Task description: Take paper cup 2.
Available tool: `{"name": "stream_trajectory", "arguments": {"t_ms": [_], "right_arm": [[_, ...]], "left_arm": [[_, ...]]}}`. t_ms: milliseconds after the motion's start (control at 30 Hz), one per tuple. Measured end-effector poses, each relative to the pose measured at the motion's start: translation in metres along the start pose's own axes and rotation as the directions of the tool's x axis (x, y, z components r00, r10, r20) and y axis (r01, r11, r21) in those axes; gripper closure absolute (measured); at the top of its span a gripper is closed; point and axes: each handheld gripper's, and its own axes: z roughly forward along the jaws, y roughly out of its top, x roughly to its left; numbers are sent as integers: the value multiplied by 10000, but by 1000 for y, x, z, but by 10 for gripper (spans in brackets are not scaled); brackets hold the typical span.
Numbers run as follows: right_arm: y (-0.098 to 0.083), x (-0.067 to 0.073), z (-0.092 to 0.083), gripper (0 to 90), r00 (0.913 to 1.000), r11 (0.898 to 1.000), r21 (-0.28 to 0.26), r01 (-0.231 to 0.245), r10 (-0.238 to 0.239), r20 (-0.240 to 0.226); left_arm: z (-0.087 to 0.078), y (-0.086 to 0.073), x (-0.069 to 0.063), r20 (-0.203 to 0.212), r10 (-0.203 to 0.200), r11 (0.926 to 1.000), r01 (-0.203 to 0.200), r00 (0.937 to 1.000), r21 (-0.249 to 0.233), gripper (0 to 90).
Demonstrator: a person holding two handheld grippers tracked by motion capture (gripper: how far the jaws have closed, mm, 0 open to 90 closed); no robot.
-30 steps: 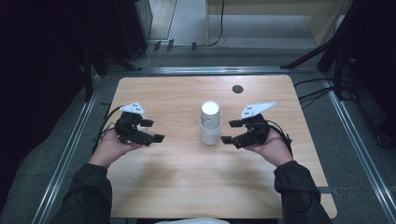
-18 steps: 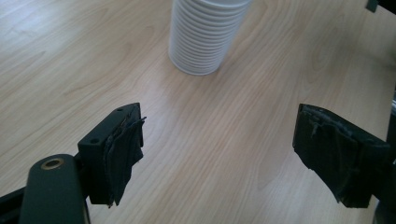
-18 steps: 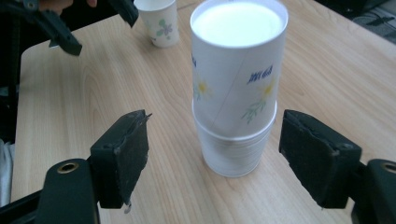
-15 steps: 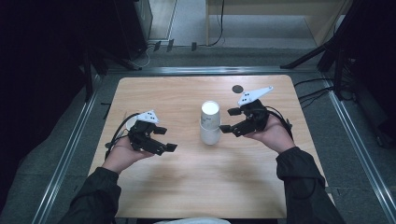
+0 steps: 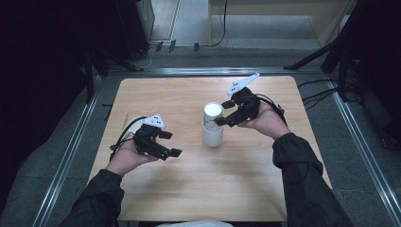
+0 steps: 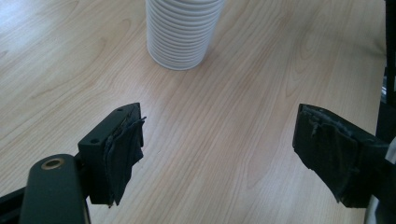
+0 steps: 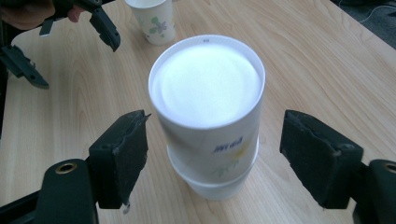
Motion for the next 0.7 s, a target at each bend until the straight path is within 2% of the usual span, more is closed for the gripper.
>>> {"name": "stream_trajectory", "arguments": {"t_ms": [167, 267, 500, 700], "right_arm": [[8, 2, 13, 239, 9998, 9995, 328, 44, -50, 199], [11, 2, 18, 251, 9999, 9995, 308, 46, -49, 104], [13, 2, 24, 301, 9999, 9988, 485, 104, -109, 105], [17, 6, 22, 318, 9979, 9964, 656, 539, -561, 320]], "left_arm": [[2, 0, -1, -18, 164, 9998, -164, 9999, 87, 164], [1, -1, 0, 51, 171, 9997, -172, 9998, 168, 199], [0, -2, 3, 54, 14, 10000, -15, 10000, 71, 213], [0, -2, 3, -21, -90, 9999, 90, 10000, 124, 203]]}}
